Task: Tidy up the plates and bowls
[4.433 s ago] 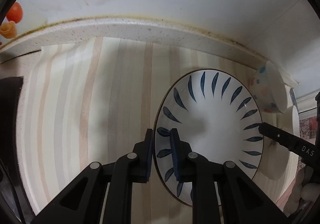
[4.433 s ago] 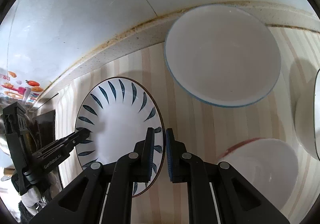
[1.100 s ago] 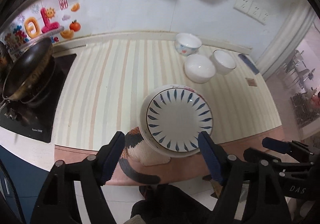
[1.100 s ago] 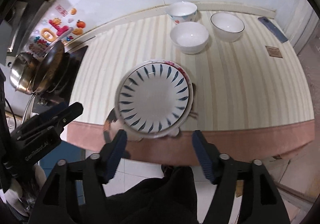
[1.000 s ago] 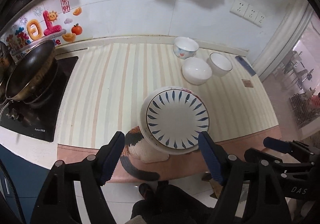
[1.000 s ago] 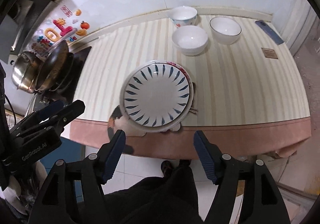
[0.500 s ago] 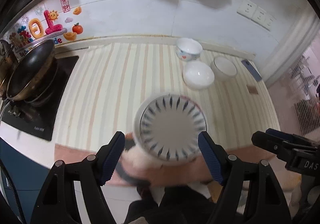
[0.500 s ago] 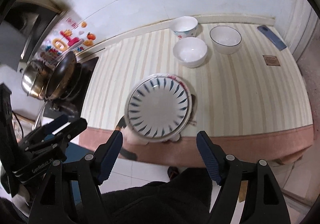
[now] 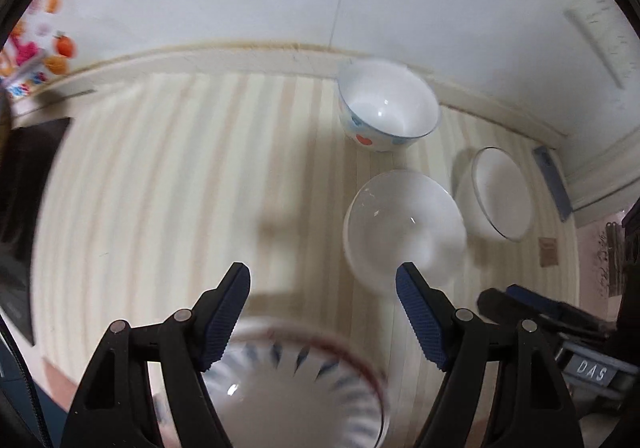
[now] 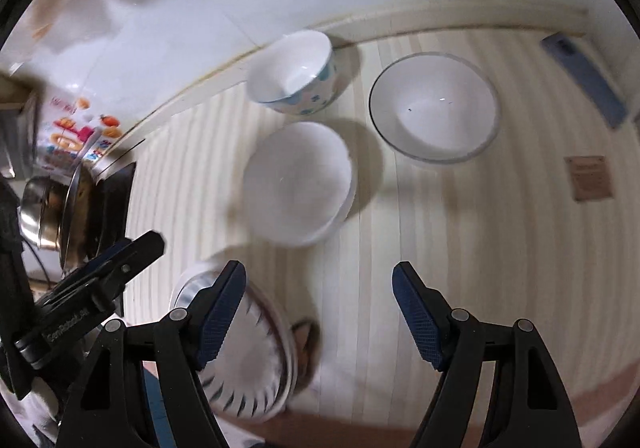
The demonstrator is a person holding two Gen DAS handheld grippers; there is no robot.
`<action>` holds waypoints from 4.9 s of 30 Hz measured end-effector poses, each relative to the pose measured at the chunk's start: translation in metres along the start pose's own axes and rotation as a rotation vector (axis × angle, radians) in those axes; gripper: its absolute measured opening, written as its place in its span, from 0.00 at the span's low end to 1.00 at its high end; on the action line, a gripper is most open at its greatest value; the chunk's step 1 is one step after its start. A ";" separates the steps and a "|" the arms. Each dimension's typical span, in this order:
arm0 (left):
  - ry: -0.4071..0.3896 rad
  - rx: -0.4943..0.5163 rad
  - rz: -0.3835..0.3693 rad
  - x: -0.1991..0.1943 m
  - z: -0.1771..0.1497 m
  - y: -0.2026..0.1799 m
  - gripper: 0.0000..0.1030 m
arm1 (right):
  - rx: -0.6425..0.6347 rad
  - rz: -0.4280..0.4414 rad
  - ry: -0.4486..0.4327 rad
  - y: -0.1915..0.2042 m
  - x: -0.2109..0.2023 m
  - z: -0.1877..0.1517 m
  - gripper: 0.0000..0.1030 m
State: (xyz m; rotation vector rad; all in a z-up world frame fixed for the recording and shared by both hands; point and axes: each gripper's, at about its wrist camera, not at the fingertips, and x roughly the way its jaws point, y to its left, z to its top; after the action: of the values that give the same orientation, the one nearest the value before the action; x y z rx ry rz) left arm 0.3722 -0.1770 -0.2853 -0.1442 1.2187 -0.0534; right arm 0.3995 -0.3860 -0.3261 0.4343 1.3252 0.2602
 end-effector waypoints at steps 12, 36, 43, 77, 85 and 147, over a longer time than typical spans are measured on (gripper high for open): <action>0.095 0.064 -0.030 0.079 0.020 -0.024 0.21 | -0.009 0.013 0.053 -0.021 0.080 0.044 0.19; 0.084 0.208 -0.101 0.010 -0.092 -0.106 0.20 | -0.024 -0.026 0.012 -0.069 -0.031 -0.066 0.18; 0.143 0.273 -0.083 0.028 -0.123 -0.128 0.20 | 0.042 -0.045 0.038 -0.108 -0.026 -0.106 0.18; 0.165 0.192 -0.151 0.088 0.049 -0.151 0.39 | 0.300 0.154 -0.065 -0.164 0.000 0.054 0.49; 0.133 0.226 -0.116 0.103 0.052 -0.152 0.19 | 0.224 0.057 -0.083 -0.153 0.027 0.073 0.18; 0.176 0.415 -0.077 0.012 -0.130 -0.140 0.19 | 0.138 -0.032 0.045 -0.119 -0.043 -0.135 0.18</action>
State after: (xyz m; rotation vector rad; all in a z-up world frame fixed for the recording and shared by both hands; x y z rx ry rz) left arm 0.2592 -0.3272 -0.3212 0.1800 1.3510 -0.3905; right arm 0.2509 -0.4885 -0.3663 0.5256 1.3985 0.1525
